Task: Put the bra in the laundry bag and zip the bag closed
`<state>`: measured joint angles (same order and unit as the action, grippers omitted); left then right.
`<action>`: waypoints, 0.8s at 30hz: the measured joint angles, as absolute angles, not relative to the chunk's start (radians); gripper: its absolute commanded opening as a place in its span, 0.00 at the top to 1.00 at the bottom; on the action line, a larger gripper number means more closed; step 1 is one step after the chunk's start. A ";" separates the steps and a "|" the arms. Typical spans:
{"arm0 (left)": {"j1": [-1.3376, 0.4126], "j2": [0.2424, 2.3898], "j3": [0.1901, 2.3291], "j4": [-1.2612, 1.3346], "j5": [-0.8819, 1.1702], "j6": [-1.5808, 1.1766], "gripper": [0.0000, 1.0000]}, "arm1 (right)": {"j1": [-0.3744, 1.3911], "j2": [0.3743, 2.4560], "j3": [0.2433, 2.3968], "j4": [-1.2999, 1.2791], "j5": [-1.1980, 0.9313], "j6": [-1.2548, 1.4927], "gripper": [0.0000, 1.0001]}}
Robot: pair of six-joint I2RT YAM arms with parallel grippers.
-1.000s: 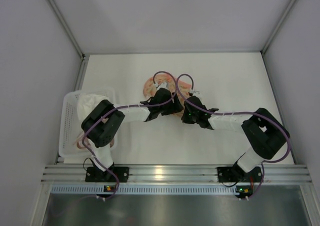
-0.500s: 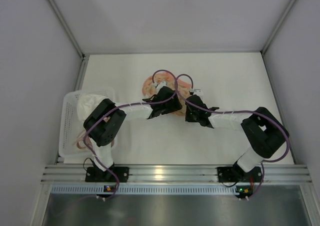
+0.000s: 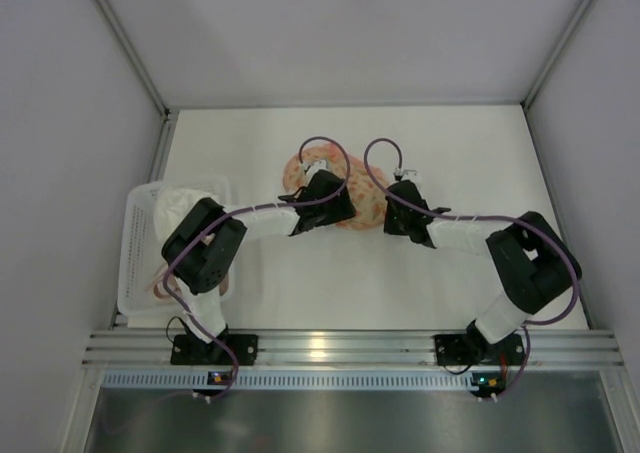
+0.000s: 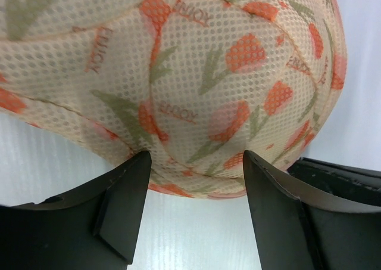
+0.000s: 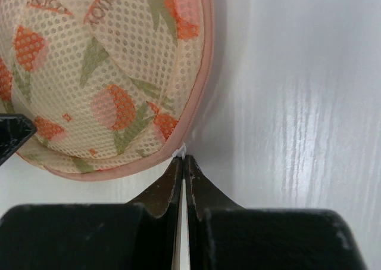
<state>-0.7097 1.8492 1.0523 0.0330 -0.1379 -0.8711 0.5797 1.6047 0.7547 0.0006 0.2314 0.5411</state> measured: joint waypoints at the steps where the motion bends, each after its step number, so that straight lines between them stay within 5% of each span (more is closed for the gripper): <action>1: -0.705 1.846 1.052 0.028 -0.140 -0.850 0.30 | 0.569 1.606 0.755 0.004 0.225 0.534 1.00; 16: -0.646 1.878 1.149 -0.109 -0.062 -0.574 0.31 | 0.498 1.628 0.804 0.007 0.129 0.430 1.00; 24: -0.571 1.821 1.169 -0.219 -0.061 -0.550 0.28 | 0.656 1.623 0.779 0.004 0.164 0.559 1.00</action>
